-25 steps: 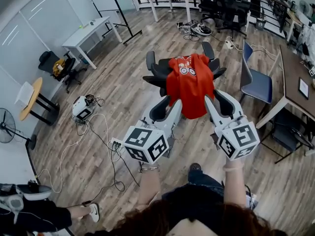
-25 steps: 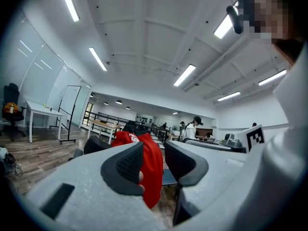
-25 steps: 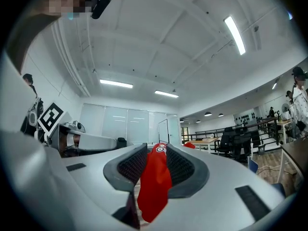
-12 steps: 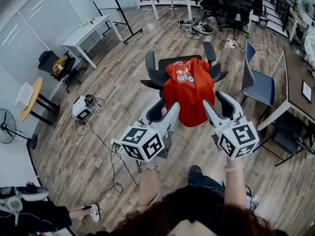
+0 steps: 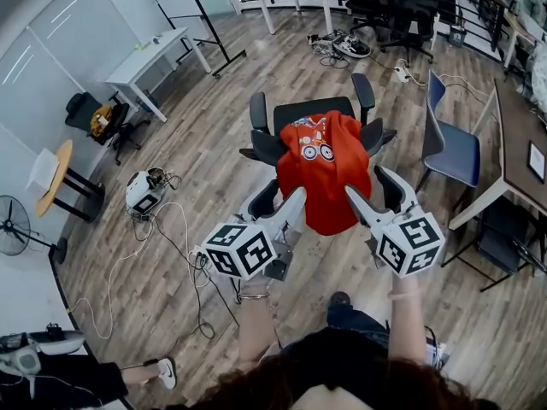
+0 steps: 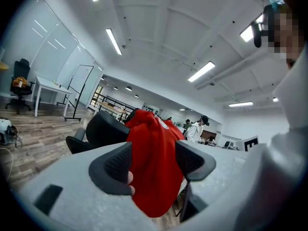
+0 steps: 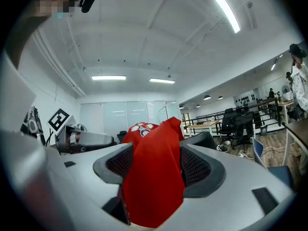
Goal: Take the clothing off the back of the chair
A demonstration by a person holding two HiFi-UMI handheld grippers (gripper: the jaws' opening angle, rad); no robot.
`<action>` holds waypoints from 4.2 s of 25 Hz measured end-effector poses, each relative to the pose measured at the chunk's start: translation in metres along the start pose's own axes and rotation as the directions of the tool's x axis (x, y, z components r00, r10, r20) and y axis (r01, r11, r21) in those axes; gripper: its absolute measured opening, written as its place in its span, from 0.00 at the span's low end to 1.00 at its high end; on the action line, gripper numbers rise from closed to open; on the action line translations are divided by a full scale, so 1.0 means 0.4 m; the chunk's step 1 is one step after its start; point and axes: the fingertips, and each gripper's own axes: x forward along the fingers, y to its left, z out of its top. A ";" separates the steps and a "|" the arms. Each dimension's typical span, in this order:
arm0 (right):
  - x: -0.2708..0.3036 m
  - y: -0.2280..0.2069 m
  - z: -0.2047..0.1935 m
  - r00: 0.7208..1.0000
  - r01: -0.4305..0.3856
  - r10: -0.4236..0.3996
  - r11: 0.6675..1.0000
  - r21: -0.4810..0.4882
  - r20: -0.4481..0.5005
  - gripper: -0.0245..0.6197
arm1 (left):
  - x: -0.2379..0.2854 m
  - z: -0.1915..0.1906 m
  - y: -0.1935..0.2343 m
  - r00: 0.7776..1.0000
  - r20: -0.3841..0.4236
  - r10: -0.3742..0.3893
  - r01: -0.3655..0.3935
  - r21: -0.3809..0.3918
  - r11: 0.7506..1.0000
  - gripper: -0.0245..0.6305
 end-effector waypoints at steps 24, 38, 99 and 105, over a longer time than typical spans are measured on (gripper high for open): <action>0.136 0.003 -0.059 0.978 -0.200 0.207 0.971 0.129 -0.042 0.53 | 0.150 -0.050 0.003 0.987 -0.085 -0.137 0.121 -0.164 0.979 0.57; 0.118 0.031 -0.059 0.962 -0.251 0.264 0.956 0.153 -0.072 0.31 | 0.150 -0.049 -0.064 0.978 -0.100 -0.184 0.167 -0.152 0.974 0.32; -0.198 0.401 0.005 0.973 -0.232 0.229 0.966 -0.112 -0.042 0.17 | -0.281 -0.060 -0.292 0.964 -0.033 -0.265 0.267 0.074 0.961 0.20; -0.227 0.431 0.030 0.974 -0.224 0.225 0.964 -0.146 -0.008 0.16 | -0.318 -0.043 -0.319 0.960 -0.001 -0.281 0.280 0.094 0.956 0.19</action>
